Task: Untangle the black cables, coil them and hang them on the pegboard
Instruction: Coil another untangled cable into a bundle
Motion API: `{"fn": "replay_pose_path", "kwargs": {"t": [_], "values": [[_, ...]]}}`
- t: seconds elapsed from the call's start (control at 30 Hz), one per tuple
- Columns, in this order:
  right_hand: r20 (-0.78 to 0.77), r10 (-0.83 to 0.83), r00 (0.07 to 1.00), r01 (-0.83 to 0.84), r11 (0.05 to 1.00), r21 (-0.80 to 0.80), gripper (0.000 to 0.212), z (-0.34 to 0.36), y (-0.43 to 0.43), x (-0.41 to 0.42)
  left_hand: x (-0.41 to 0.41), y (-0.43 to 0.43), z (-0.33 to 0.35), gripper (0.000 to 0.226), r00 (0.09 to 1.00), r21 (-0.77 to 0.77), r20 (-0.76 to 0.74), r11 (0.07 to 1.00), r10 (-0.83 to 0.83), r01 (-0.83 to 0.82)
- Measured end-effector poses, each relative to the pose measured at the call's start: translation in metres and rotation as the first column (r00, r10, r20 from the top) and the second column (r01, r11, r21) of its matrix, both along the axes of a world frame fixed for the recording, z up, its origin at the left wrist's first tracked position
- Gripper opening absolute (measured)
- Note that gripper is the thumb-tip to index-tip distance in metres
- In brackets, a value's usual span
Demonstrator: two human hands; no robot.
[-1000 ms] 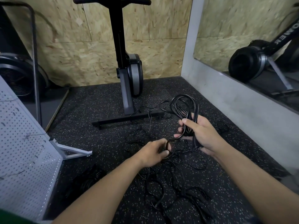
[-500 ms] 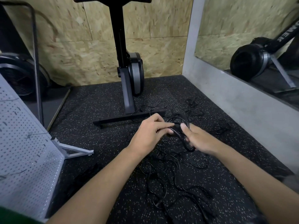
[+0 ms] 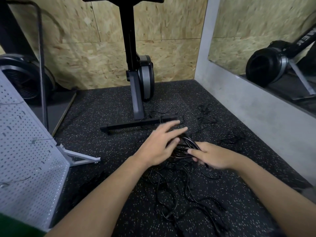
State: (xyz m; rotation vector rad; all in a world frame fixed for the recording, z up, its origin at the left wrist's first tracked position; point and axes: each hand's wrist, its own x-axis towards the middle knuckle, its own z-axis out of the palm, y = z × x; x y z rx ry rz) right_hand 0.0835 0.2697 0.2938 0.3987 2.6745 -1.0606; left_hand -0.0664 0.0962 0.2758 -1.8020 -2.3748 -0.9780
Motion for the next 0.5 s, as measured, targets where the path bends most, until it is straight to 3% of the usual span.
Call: {"fn": "replay_pose_path", "kwargs": {"t": [0.1, 0.2, 0.37, 0.5], "values": [[-0.004, -0.014, 1.0, 0.014, 0.991, -0.133, 0.034, 0.003, 0.006, 0.002, 0.009, -0.004, -0.001, 0.092, 0.994, -0.308, 0.081, 0.947, -0.068, 0.09], [-0.01, 0.07, 0.998, -0.07, 0.979, -0.189, 0.033, 0.006, 0.002, 0.003, 0.013, -0.001, -0.007, 0.118, 0.998, -0.295, 0.004, 0.954, -0.061, 0.059], [-0.004, 0.156, 0.988, -0.155, 0.971, -0.18, 0.031, 0.016, 0.001, 0.009, 0.012, 0.006, -0.012, 0.104, 0.994, -0.227, -0.069, 0.972, -0.083, 0.066], [0.021, 0.109, 0.994, -0.1, 0.96, -0.261, 0.017, 0.018, 0.004, 0.009, 0.01, 0.01, -0.009, 0.059, 0.999, -0.221, -0.019, 0.975, -0.038, 0.033]]}}
